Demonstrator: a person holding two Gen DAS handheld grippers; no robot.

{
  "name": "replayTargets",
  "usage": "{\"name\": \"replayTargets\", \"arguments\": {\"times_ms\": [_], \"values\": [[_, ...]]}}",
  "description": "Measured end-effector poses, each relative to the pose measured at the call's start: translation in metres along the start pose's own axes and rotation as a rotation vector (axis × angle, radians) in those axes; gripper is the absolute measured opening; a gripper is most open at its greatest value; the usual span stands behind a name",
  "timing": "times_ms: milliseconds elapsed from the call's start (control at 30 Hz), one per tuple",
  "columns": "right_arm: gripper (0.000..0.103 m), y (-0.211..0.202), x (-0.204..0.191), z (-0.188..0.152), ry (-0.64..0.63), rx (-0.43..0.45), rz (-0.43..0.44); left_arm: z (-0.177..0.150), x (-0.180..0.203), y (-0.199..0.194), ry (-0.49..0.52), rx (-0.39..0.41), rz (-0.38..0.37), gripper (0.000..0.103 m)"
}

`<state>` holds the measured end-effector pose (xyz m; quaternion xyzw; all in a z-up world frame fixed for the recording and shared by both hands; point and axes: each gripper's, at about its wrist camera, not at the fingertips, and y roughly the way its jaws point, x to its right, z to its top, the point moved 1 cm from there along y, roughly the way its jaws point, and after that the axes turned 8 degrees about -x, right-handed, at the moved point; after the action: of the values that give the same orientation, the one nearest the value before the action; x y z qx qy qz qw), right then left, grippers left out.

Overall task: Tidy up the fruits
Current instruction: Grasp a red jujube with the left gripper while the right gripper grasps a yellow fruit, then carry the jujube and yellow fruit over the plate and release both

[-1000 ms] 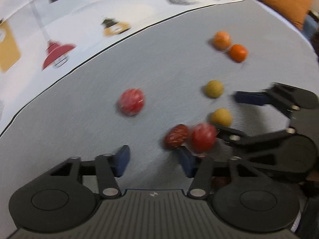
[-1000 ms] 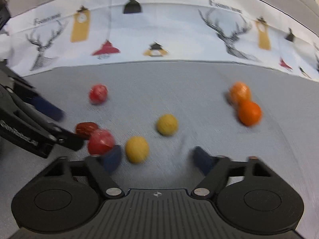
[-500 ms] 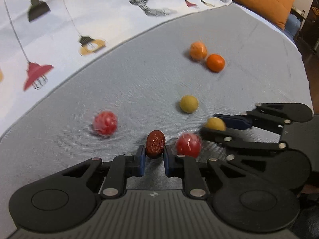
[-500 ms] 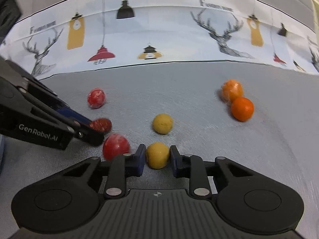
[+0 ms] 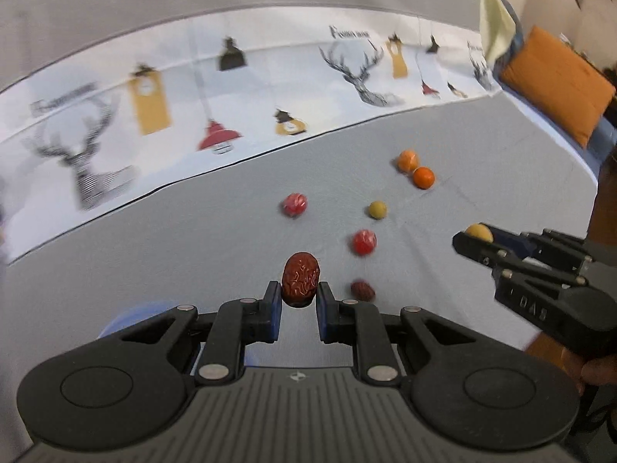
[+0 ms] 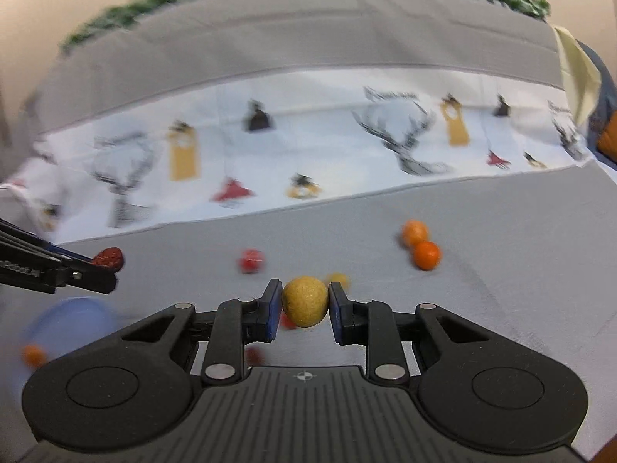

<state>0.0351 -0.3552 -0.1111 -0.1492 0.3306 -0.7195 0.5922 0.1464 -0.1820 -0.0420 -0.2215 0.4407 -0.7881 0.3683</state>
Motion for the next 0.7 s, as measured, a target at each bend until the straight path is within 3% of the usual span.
{"name": "replayTargets", "arguments": {"times_ms": [267,367,700], "values": [[0.027,-0.101,-0.075,-0.034,-0.066,-0.028,0.187,-0.078,-0.001,-0.098,-0.103,-0.025,0.052,0.02],[0.027,-0.125,-0.099,-0.048,-0.084,-0.089,0.254,-0.102,-0.001,-0.12,-0.126,-0.021,0.068,0.02],[0.027,-0.196,-0.149,-0.075,-0.223,0.003,0.248,-0.157,-0.009,-0.185,-0.174,0.061,0.074,0.02]]}}
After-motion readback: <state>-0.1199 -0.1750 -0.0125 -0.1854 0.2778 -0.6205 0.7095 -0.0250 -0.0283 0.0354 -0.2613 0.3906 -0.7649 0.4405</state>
